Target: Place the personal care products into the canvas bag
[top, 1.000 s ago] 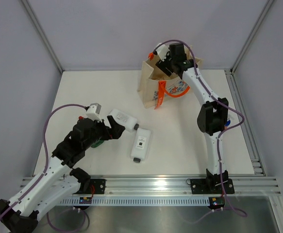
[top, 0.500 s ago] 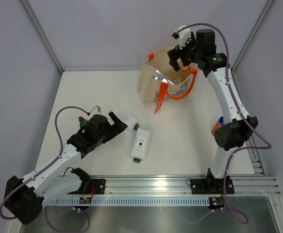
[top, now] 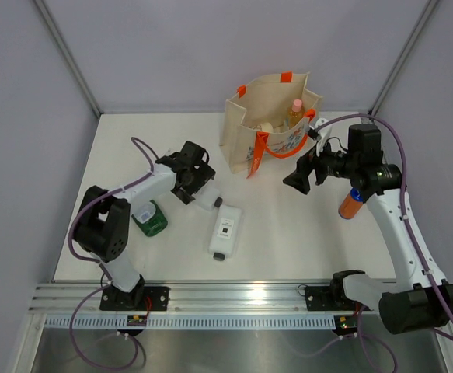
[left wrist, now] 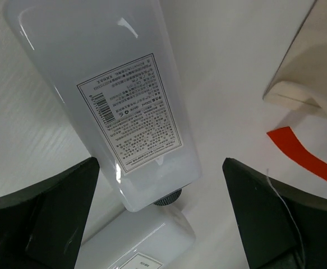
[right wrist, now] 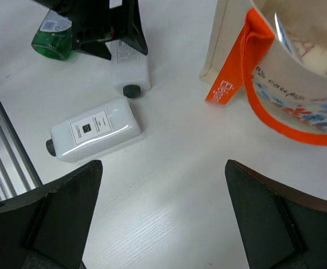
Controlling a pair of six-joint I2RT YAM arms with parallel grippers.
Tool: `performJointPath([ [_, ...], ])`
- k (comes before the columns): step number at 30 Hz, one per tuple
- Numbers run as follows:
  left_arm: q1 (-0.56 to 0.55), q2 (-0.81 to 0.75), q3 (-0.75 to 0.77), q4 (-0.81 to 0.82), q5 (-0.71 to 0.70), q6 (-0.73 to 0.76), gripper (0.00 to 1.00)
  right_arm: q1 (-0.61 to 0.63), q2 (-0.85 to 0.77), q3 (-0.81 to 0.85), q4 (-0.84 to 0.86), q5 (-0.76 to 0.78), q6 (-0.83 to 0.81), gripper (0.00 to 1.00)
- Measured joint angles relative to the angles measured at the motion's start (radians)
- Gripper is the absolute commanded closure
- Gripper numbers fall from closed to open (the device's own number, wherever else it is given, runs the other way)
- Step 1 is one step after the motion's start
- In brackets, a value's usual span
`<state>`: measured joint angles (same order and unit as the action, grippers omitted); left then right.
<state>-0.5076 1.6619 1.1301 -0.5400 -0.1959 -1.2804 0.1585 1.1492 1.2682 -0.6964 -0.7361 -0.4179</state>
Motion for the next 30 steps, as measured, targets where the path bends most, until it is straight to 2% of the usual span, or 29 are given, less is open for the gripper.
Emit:
performJointPath([
  [4, 0.019, 0.089, 0.112, -0.100, 0.002, -0.020, 0.01, -0.048, -0.018, -0.088, 0.025, -0.051, 0.018, 0.01],
  [11, 0.037, 0.225, 0.227, -0.212, 0.001, -0.026, 0.01, -0.109, -0.047, -0.113, 0.057, -0.135, 0.031, 0.01],
  [19, 0.044, 0.260, 0.294, -0.291, -0.002, -0.025, 0.01, -0.117, -0.057, -0.124, 0.072, -0.175, 0.033, 0.00],
  [26, 0.064, 0.410, 0.436, -0.356, 0.000, -0.003, 0.02, -0.131, -0.061, -0.130, 0.076, -0.184, 0.033, 0.01],
  [29, 0.072, 0.428, 0.434, -0.365, 0.000, 0.002, 0.12, -0.141, -0.064, -0.130, 0.078, -0.193, 0.034, 0.00],
  [30, 0.075, 0.427, 0.431, -0.362, 0.000, 0.005, 0.29, -0.142, -0.066, -0.130, 0.079, -0.194, 0.034, 0.00],
])
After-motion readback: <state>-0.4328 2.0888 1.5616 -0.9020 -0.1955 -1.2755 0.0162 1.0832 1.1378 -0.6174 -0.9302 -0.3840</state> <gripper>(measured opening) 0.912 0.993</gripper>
